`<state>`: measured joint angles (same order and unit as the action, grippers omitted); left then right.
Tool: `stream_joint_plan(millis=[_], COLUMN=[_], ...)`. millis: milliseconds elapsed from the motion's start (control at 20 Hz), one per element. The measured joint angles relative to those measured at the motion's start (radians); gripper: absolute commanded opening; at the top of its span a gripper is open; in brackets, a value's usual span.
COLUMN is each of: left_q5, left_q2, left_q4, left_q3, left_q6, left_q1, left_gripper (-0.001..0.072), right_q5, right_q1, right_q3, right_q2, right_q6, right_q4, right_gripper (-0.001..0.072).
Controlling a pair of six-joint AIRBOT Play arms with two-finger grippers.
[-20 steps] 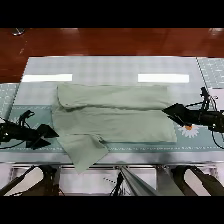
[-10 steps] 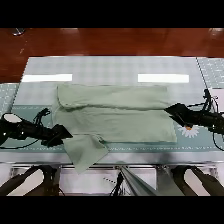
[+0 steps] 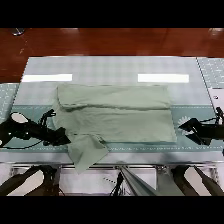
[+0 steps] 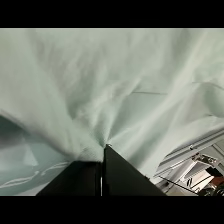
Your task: Fold the shirts.
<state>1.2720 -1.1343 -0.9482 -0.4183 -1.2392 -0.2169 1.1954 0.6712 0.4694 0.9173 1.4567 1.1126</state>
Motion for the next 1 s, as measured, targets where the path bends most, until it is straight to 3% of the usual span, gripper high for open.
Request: stream_joint_plan(millis=[450,750,800,850,900,950,1000], left_q5=[-0.019,-0.047,-0.051,-0.053,-0.055,-0.056,-0.056], left_q2=[0.0,0.0,0.0,0.0,0.0,0.0,0.0], left_q4=[0.053,0.067,0.07,0.071,0.074,0.075,0.076], left_q3=[-0.003,-0.003,-0.003,-0.004,-0.005,-0.007,-0.014], left_q6=[0.001,0.001,0.001,0.001,0.002,0.003,0.006], left_q1=[0.003,0.004,0.004,0.004,0.004,0.004,0.004], left_gripper=[0.0026,0.0026,0.0026,0.0026,0.0026,0.0026,0.0026], right_q5=[0.127,0.079,0.06,0.036,0.002,-0.034,-0.047], right_q1=[-0.06,-0.144,-0.16,-0.174,-0.187,-0.2,-0.21], right_q3=[-0.012,-0.01,-0.01,-0.009,-0.007,-0.002,0.006], right_q2=[0.057,0.158,0.169,0.176,0.182,0.187,0.19], right_q6=[-0.001,-0.024,-0.028,-0.032,-0.04,-0.045,-0.054], right_q4=[0.043,-0.037,-0.063,-0.084,-0.095,-0.094,-0.106], right_gripper=[0.0621,0.0618,0.0587,0.0426,0.0168,0.0016,0.0017])
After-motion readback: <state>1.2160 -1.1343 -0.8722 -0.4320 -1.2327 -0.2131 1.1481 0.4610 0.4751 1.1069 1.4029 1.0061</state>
